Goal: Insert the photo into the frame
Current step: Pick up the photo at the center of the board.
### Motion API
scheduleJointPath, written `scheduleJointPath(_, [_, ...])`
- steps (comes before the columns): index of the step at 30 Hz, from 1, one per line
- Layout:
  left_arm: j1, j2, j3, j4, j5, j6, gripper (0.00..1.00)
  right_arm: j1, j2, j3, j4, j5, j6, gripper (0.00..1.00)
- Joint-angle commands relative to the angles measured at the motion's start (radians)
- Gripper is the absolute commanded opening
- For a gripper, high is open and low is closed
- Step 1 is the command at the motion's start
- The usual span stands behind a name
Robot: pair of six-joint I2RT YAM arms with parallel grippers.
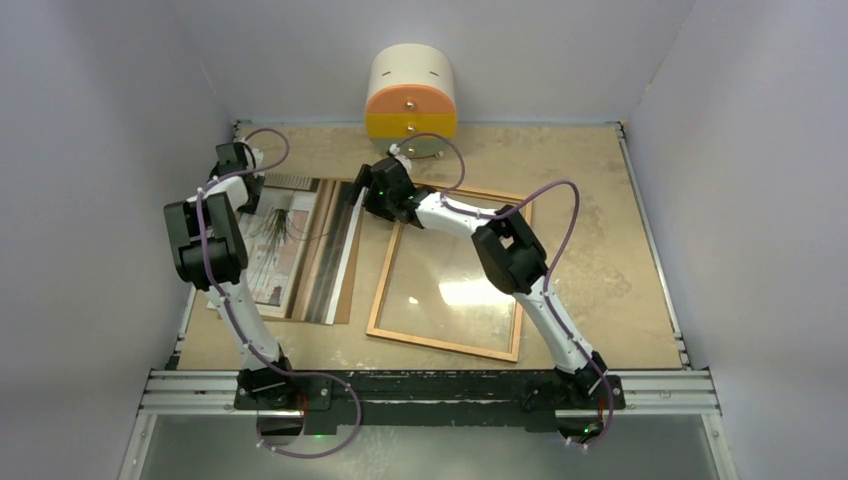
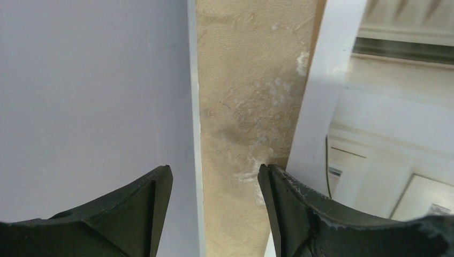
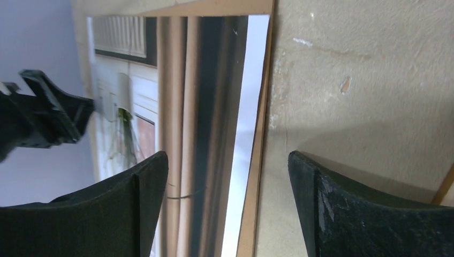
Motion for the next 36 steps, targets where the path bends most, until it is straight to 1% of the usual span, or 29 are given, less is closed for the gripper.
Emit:
scheduleJointPath(1, [0.001,-0.026,-0.077,-0.026,0.124,0.010,0.66,-0.046,0.022,-0.145,0.110,-0.099,0.143,0.84])
scheduleJointPath(6, [0.002,-0.044,-0.105,-0.011,0.163,0.028,0.66,-0.047,0.031,-0.138,0.117,-0.126,0.162,0.83])
scheduleJointPath(12, [0.001,-0.062,-0.102,-0.035,0.224,0.029,0.66,-0.047,0.035,-0.153,0.156,-0.142,0.203,0.83])
scheduleJointPath(17, [0.001,-0.088,-0.117,-0.018,0.234,0.039,0.66,-0.047,0.036,-0.166,0.187,-0.159,0.228,0.83])
scheduleJointPath(21, [0.000,-0.105,-0.152,0.003,0.248,0.062,0.66,-0.047,0.031,-0.167,0.222,-0.154,0.224,0.80])
scheduleJointPath(29, [-0.002,-0.077,-0.185,0.024,0.217,0.098,0.66,-0.022,-0.007,-0.136,0.221,-0.095,0.122,0.76])
scheduleJointPath(36, [-0.011,-0.067,-0.200,0.036,0.193,0.117,0.66,0.007,-0.041,-0.092,0.193,-0.015,-0.023,0.76])
